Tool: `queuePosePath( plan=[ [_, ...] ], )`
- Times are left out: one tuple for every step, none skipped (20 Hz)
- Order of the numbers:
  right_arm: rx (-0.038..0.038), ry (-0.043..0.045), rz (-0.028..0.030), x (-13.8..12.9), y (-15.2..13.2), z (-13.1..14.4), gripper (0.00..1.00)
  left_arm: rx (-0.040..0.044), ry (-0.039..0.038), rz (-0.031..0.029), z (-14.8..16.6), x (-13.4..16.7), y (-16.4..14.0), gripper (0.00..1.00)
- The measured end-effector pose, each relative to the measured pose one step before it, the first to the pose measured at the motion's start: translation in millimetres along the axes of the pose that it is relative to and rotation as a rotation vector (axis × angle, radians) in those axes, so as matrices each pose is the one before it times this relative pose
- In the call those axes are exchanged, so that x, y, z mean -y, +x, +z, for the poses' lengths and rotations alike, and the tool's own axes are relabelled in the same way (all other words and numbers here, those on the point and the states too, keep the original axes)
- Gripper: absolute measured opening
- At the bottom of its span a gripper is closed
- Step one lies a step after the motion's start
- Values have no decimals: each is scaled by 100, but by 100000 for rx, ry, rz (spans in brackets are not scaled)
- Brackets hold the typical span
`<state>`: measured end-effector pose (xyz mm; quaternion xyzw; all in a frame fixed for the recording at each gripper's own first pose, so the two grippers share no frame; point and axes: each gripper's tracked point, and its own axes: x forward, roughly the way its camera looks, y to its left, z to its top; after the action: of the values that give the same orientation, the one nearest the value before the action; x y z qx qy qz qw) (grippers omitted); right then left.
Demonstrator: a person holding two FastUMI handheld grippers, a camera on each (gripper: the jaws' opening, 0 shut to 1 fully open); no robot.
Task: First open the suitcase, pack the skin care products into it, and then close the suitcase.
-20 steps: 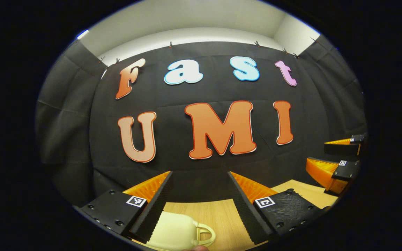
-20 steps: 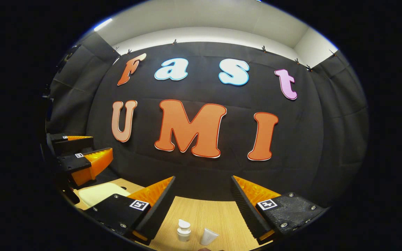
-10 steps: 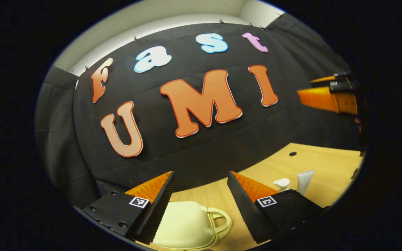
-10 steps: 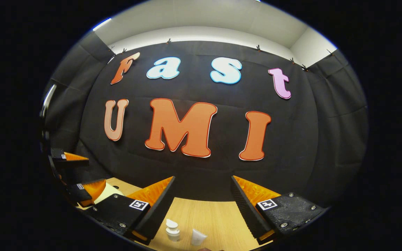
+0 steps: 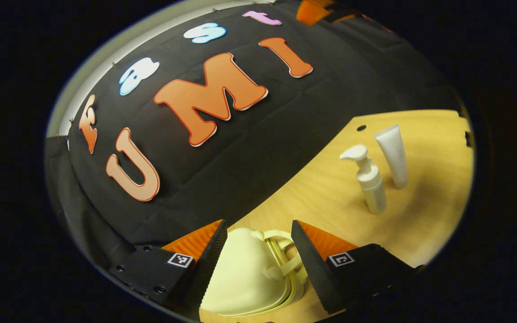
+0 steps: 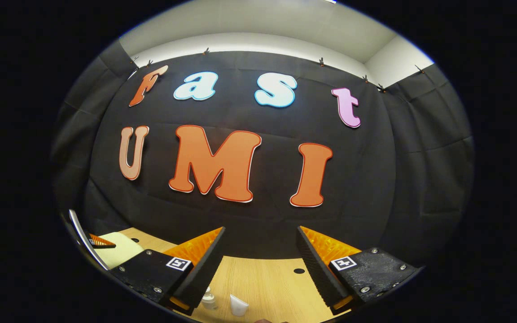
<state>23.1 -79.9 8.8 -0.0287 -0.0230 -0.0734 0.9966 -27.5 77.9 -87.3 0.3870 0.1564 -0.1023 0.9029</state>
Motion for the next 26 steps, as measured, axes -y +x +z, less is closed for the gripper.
queuePosePath(
  plan=[
    [41,-127,-486,134,125,78,98,-1536,3828,-911,-565,-4,-143,93],
    [-69,-34,-415,47,26,78,97,-1675,3251,-1324,-569,-88,-122,94],
    [121,-379,-638,250,-72,-16,98,-1636,2929,-1766,-458,71,-18,94],
    [-127,-312,-354,-15,-56,75,97,-1789,2524,-1716,-424,-27,174,94],
    [25,-197,-326,49,67,36,98,-1910,2707,-1310,-358,-206,193,94],
    [79,35,-7,75,-112,-1,98,-1444,2560,721,-399,-464,36,83],
    [-8,49,-133,-4,-162,52,98,-2884,2239,-1145,-639,89,104,83],
    [-23,-232,-204,-62,19,3,97,-2438,1286,-1826,-777,512,-156,82],
    [-130,-307,-471,133,45,-75,97,-1710,1534,-880,-411,-26,-57,82],
    [114,-261,-345,129,-66,29,97,-866,2570,200,-278,-193,480,82],
    [164,18,-272,78,-68,100,97,-64,3250,1300,32,-211,476,82],
    [-43,100,-302,229,-116,-42,97,-309,4611,723,-231,294,303,82],
    [-211,366,69,-40,-107,-74,97,314,5009,1581,12,-63,275,82],
    [-165,392,-386,39,-12,-54,97,-301,4591,806,-242,-141,164,76],
    [-188,570,-114,141,27,-119,97,-74,4518,300,-77,112,455,73],
    [-337,370,-219,8,-132,-73,97,-839,3939,417,14,70,375,73],
    [-52,-12,-105,97,-96,-37,97,649,3233,1411,-6,-227,295,72],
    [39,-429,-103,22,-62,-56,97,-167,1886,-205,-75,146,377,61],
    [-17,-696,-157,164,-180,-117,97,-94,2184,1580,158,-181,292,53],
    [-530,-613,135,56,-125,-217,98,63,1972,935,-19,-309,37,57],
    [-750,-509,-274,61,-159,-341,98,-459,492,-1936,153,450,308,46],
    [-919,-30,-28,34,-155,-304,98,1650,-3,2020,132,-363,174,37],
    [-1137,239,30,34,-201,-502,97,-556,-861,689,48,-82,-573,30],
    [-1168,348,398,-153,-155,-483,97,-451,-1885,-79,-220,4,-379,11],
    [-1524,234,661,-383,-102,-653,97,686,-1546,-801,-68,-147,123,12],
    [-1718,-121,1020,-523,-90,-664,97,610,-1293,-191,13,-309,-87,12]
  ],
)
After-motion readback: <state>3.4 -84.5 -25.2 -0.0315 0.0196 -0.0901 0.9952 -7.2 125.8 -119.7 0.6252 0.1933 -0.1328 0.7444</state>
